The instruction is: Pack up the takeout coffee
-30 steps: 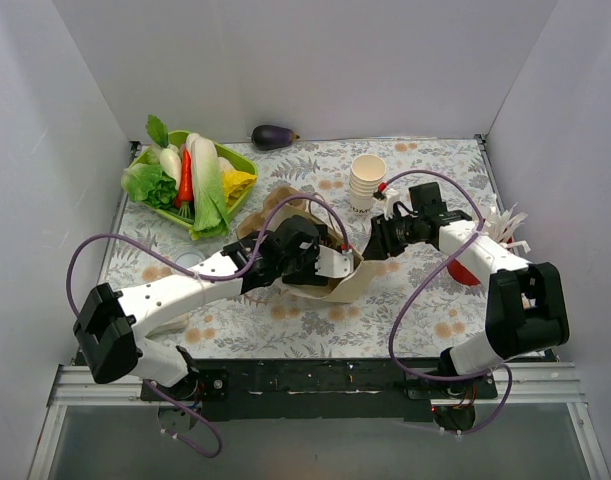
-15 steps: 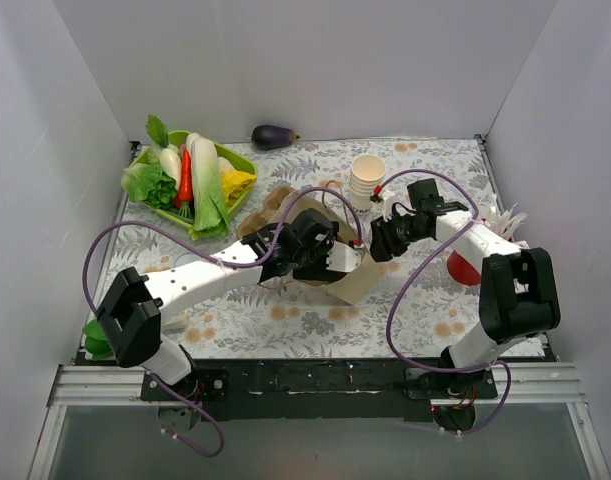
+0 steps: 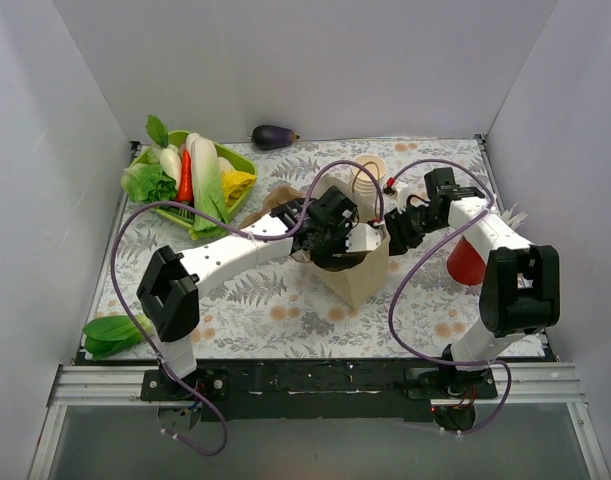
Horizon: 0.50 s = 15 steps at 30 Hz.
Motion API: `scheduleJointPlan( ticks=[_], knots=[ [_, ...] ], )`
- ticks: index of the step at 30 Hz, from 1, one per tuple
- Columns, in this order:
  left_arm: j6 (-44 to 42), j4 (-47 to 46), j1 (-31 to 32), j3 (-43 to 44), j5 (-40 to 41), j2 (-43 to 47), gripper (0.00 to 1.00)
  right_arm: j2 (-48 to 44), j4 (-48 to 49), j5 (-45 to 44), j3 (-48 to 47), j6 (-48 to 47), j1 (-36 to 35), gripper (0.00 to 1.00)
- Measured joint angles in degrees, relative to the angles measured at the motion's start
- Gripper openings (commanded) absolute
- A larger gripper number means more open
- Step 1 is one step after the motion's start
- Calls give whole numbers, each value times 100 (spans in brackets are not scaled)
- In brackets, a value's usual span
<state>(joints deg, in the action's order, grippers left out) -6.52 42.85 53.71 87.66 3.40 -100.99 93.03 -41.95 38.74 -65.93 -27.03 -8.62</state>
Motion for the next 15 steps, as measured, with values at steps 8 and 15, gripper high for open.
scheduleJointPlan(
  ticks=[8, 15],
  knots=[
    [560, 761, 2, 673, -199, -328, 0, -560, -208, -184, -190, -315, 105, 52],
    [1010, 1163, 2, 977, -280, -439, 0, -1202, -339, -262, -177, -337, 166, 52]
  ],
)
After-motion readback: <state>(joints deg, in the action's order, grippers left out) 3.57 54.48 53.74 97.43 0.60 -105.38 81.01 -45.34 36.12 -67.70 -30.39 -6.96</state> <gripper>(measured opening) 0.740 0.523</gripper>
